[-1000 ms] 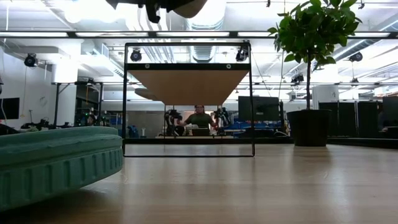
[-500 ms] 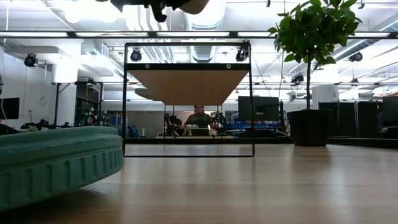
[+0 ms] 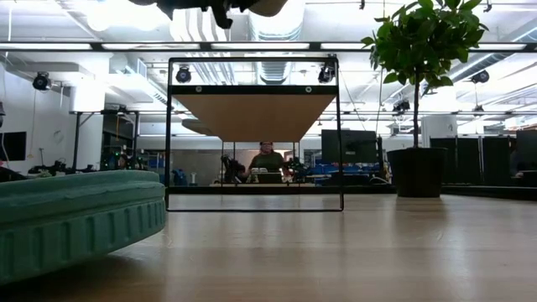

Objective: Pick and place slides into the shelf
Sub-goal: Put the gray slide on the shelf

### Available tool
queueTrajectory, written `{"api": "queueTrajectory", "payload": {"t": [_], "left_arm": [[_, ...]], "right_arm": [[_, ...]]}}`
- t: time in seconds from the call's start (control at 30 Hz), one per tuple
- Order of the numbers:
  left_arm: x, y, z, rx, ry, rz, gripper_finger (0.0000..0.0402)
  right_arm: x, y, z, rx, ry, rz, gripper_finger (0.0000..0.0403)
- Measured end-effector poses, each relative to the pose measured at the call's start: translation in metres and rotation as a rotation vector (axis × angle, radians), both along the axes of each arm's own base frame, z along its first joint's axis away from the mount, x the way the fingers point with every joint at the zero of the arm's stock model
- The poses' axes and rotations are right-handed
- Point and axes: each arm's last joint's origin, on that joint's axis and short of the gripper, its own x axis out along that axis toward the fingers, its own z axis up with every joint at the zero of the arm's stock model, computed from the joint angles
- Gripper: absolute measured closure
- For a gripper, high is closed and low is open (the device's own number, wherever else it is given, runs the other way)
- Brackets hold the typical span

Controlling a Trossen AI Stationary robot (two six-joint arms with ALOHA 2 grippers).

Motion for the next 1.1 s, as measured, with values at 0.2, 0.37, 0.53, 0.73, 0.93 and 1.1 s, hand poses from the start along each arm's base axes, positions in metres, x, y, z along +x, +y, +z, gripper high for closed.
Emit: {"api": "queueTrajectory", "payload": {"t": [0.2, 0.37, 0.53, 0.73, 0.93, 1.1], "left_arm": [[0.000, 0.000, 0.001, 0.001, -0.003, 0.000, 0.0372], [-0.001, 0.000, 0.003, 0.005, -0.019, 0.001, 0.0372], [-0.001, 0.000, 0.003, 0.006, -0.022, 0.003, 0.0359], [-0.005, 0.002, 0.008, -0.051, -0.034, 0.134, 0.0270], [-0.025, 0.002, 0.017, -0.145, 0.000, 0.347, 0.0172], [-0.041, -0.005, 0.024, -0.268, 0.027, 0.341, 0.0128]], "right_arm": [[0.002, -0.003, 0.000, 0.007, -0.006, -0.020, 0.0271], [0.002, -0.003, -0.001, 0.002, 0.001, -0.012, 0.0369], [0.002, -0.003, -0.002, -0.003, 0.006, -0.016, 0.0372], [0.001, -0.005, -0.005, -0.020, 0.008, -0.117, 0.0372], [0.000, -0.007, -0.007, -0.050, 0.017, -0.192, 0.0373], [0.000, -0.009, -0.008, -0.070, 0.024, -0.233, 0.0374]]}}
